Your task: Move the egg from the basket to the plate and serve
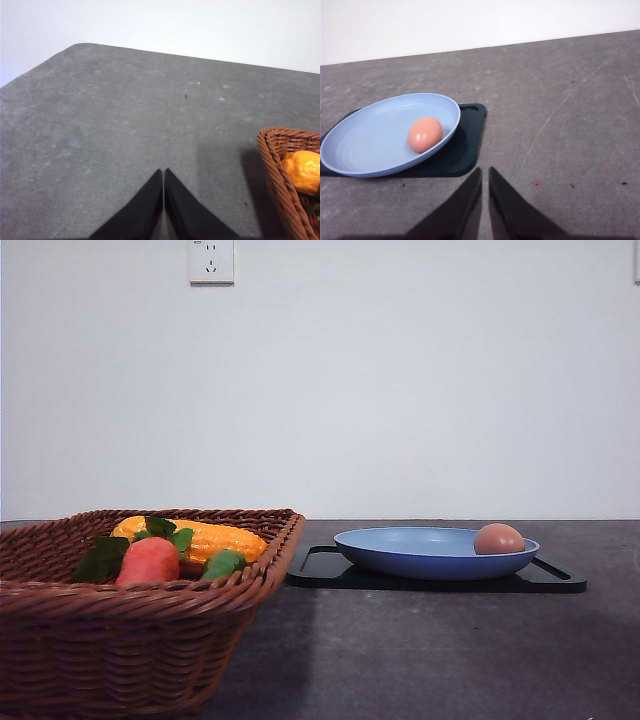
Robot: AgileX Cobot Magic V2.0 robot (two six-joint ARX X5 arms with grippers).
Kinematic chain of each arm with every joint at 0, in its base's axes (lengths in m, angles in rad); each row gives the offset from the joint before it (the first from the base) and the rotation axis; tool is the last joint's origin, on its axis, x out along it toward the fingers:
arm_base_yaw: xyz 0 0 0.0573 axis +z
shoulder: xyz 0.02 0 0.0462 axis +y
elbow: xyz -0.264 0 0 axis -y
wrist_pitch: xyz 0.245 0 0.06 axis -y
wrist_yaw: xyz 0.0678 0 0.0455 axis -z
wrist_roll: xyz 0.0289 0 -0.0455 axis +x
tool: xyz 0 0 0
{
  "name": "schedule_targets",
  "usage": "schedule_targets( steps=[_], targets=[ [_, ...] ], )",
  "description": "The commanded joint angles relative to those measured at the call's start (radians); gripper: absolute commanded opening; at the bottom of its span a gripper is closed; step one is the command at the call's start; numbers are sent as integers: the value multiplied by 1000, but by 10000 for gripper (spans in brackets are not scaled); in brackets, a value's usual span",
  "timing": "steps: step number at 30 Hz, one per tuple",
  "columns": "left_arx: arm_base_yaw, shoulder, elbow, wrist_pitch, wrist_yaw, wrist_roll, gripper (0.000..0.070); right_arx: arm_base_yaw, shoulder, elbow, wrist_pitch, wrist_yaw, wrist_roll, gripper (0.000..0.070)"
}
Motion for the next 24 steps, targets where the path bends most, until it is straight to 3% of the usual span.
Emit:
schedule_targets(
  steps=[1,24],
  targets=[
    [1,-2,-28,-4,2,-2,0,2,-1,-6,12,1,10,0],
    [1,-2,-28,-4,2,-2,0,2,-1,-6,12,1,10,0]
  ],
)
